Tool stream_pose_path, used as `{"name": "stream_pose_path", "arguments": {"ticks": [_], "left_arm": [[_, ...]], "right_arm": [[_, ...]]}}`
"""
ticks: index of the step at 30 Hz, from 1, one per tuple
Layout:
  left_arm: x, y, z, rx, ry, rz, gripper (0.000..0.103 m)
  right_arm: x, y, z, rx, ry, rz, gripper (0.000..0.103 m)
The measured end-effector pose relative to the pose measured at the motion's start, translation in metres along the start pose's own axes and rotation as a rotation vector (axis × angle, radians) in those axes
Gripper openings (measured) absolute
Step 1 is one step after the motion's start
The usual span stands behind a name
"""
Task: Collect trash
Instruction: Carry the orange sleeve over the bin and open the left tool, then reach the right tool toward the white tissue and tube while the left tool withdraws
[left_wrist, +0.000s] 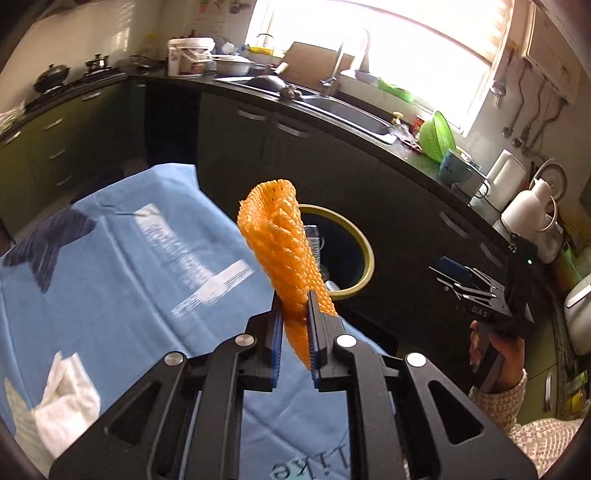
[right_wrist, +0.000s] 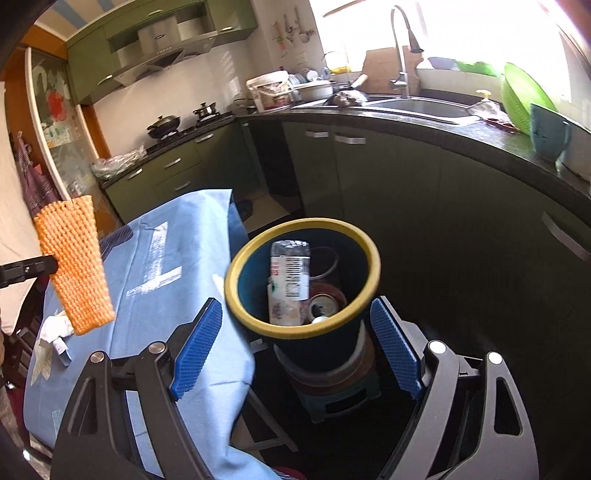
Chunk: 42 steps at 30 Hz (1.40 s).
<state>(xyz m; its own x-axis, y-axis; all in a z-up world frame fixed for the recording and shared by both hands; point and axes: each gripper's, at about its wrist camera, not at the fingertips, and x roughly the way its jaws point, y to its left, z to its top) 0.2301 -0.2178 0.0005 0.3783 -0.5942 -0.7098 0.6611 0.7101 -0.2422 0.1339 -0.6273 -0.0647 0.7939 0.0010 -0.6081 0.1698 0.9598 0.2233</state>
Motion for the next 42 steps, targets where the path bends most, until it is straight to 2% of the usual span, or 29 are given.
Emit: {"name": "stream_pose_path", "arguments": {"ticks": [6,10,16,17,18,19,21,25,26,28,31,36,42], "left_arm": [[0.095,-0.051,0.064,0.123,0.036,-0.019,0.012],[0.155,-0.082,0.084,0.202,0.067,0.009,0.012],[0.223,-0.096,0.088,0.27,0.1,0.151,0.016],[0.23,-0.096,0.087,0.273,0.111,0.153,0.018],[0.233,-0.096,0.085,0.277,0.117,0.152,0.027],[0.232,-0.095,0.084,0.278,0.118,0.154,0.043],[0.219,-0.093,0.083,0.265,0.098,0.145,0.054],[0.17,-0.087,0.084,0.207,0.062,0.068,0.055],[0.15,-0.084,0.083,0.19,0.042,0.046,0.056],[0.109,-0.076,0.076,0.159,-0.007,0.018,0.066],[0.036,-0.054,0.052,0.107,-0.102,0.027,0.078],[-0.075,0.006,-0.018,-0.035,-0.237,0.156,0.088],[-0.174,0.076,-0.115,-0.266,-0.322,0.424,0.09]], "right_arm": [[-0.017,-0.052,-0.005,0.089,-0.018,-0.067,0.082],[-0.021,-0.075,-0.011,0.13,-0.011,-0.085,0.082],[-0.023,-0.087,-0.016,0.154,0.002,-0.068,0.082],[-0.023,-0.087,-0.017,0.154,0.004,-0.067,0.082],[-0.023,-0.088,-0.017,0.155,0.005,-0.065,0.082],[-0.022,-0.086,-0.018,0.156,0.005,-0.063,0.082],[-0.024,-0.084,-0.017,0.154,0.001,-0.057,0.082],[-0.025,-0.074,-0.016,0.138,0.0,-0.047,0.082],[-0.023,-0.07,-0.015,0.133,0.002,-0.042,0.082],[-0.021,-0.062,-0.013,0.116,0.008,-0.027,0.082],[-0.017,-0.043,-0.01,0.078,0.017,0.012,0.083],[-0.002,0.015,-0.002,-0.048,0.063,0.156,0.083],[0.017,0.126,-0.002,-0.255,0.114,0.318,0.083]]}}
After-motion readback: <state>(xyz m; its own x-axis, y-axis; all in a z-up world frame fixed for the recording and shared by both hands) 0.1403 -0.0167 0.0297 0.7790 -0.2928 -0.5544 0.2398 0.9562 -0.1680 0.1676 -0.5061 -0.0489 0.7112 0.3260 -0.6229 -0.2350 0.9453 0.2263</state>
